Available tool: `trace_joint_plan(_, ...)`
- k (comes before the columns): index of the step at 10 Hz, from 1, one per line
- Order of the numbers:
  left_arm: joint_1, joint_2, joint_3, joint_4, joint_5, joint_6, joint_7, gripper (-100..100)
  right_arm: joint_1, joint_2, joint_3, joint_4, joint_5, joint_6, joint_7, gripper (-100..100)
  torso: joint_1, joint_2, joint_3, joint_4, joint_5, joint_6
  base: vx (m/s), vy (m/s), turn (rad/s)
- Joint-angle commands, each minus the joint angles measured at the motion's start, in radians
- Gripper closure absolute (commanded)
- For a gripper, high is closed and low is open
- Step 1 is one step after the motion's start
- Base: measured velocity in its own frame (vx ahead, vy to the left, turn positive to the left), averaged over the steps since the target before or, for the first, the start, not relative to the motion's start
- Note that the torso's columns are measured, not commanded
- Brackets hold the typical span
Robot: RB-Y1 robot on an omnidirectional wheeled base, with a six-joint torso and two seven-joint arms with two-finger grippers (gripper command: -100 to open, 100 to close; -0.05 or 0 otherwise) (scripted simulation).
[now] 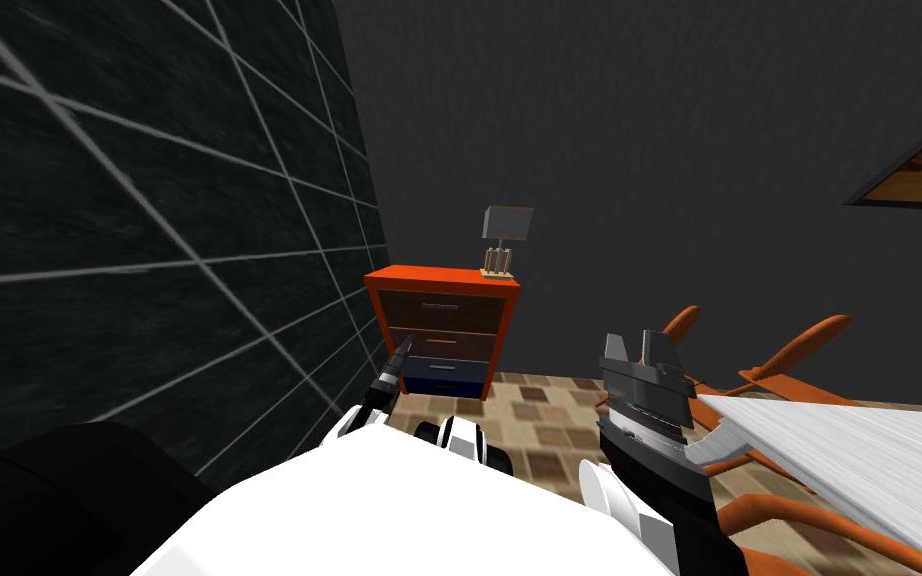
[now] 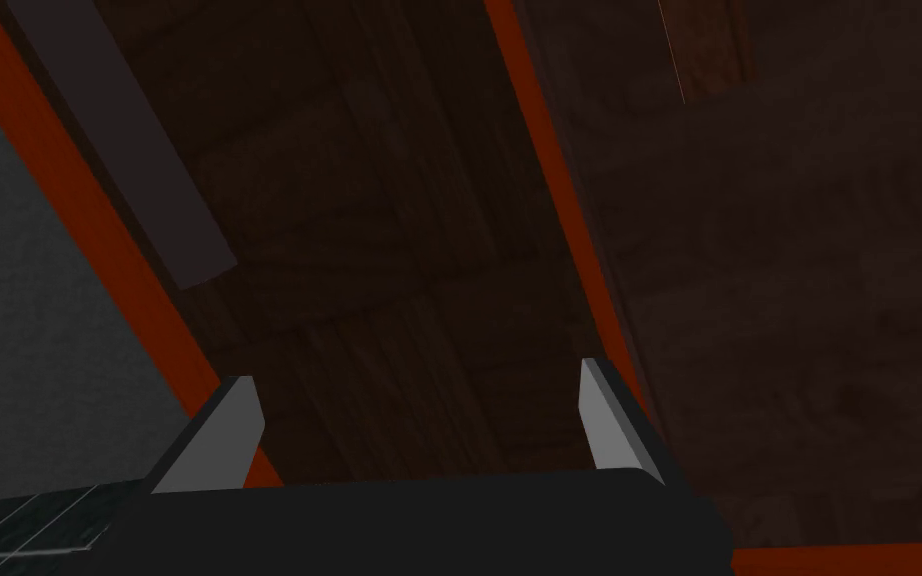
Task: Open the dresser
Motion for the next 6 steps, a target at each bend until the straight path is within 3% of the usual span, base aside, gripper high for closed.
trace_joint_plan(1, -0.021, -0.004, 0.007, 0.075, 0.002, -0.028, 0.002, -100, 0.000, 0.000, 0.000, 0.000, 0.000, 0.000, 0.000, 0, 0.000, 0.000, 0.000, 0.000, 0.000, 0.000, 0.067, -0.017, 0.001)
trace_joint_plan(6, -0.047, -0.029, 0.020, 0.232, 0.003, -0.074, 0.006, -100, 0.000, 0.000, 0.000, 0.000, 0.000, 0.000, 0.000, 0, 0.000, 0.000, 0.000, 0.000, 0.000, 0.000, 0.071, -0.007, 0.001)
